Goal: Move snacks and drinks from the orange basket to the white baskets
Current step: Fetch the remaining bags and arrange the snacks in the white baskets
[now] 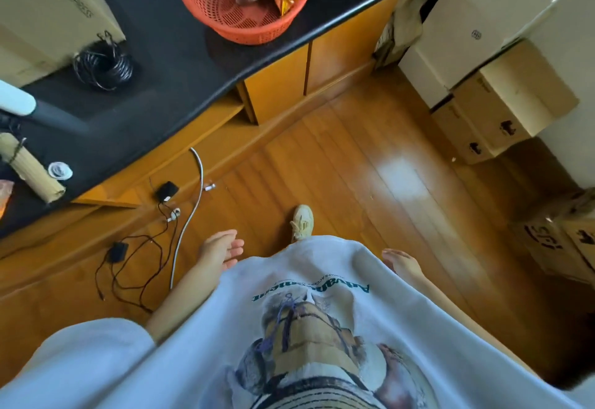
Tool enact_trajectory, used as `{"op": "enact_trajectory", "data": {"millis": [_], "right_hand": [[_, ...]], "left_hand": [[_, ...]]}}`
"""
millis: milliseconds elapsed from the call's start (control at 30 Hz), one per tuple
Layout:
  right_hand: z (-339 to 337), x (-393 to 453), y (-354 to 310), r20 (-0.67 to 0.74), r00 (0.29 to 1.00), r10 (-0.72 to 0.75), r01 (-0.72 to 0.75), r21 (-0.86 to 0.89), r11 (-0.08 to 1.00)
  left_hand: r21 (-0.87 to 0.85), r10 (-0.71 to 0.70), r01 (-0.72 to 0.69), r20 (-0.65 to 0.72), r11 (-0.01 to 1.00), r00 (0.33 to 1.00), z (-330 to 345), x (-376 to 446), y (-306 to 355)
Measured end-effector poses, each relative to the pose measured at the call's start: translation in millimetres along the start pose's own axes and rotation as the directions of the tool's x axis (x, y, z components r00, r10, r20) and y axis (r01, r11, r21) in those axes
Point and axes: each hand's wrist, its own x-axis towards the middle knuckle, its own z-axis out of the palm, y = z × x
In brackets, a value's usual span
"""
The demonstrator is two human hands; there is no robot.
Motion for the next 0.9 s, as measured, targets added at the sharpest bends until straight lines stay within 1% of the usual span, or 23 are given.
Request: {"op": "enact_trajectory", "data": {"millis": [33,100,133,233,333,400,500,567,633,733,767,833,900], "right_hand": [[4,6,-17,-0.001,1.000,0.022,-0.022,0.006,1.000],[19,12,-66,-0.034,0.999,-0.026,0.027,0.021,0.999],[28,16,-91,-0.030,0.998,-0.049,0.048,-0.008,0.999],[53,27,-147,0.050,0.993,-0.110,0.114,-0.074,0.991],[79,37,-200,0.086,0.983,-0.160,0.168,-0.089,0.982],[94,43,-224,0.103,0.980,-0.167,0.177,-0.096,0.979],[113,55,-256,0.102,0.982,-0.161,0.172,-0.103,0.980],[120,58,-270,0.077,0.987,-0.139,0.147,-0.108,0.983],[128,63,-284,0.050,0.991,-0.120,0.124,-0.089,0.988],[137,69,-301,0.015,0.995,-0.095,0.096,-0.036,0.995],[140,70,-309,0.011,0.996,-0.090,0.090,-0.020,0.996],[147,71,-324,0.004,0.994,-0.110,0.110,0.016,0.994],[156,73,-347,-0.005,0.985,-0.173,0.173,0.041,0.984]], "left_hand": [[-0.051,-0.015,0.015,-0.016,0.999,1.000,-2,4,11],[-0.111,-0.035,0.031,-0.035,0.993,0.999,-10,12,27],[-0.116,-0.045,0.041,-0.035,0.992,0.998,-14,15,35],[-0.115,-0.088,0.082,-0.044,0.990,0.995,-28,28,49],[-0.162,-0.123,0.110,-0.074,0.981,0.990,-41,47,64],[-0.211,-0.158,0.138,-0.078,0.968,0.984,-43,56,74],[-0.312,-0.216,0.183,-0.076,0.932,0.973,-41,75,106],[-0.303,-0.226,0.196,-0.064,0.933,0.972,-42,88,136],[-0.245,-0.194,0.174,-0.061,0.954,0.979,-44,103,176],[-0.172,-0.114,0.094,-0.108,0.981,0.988,-40,118,244],[-0.145,-0.068,0.050,-0.123,0.988,0.990,-36,121,266],[-0.064,0.069,-0.078,-0.131,0.995,0.989,-27,125,307],[-0.001,0.227,-0.228,-0.092,0.974,0.970,-15,126,344]]}}
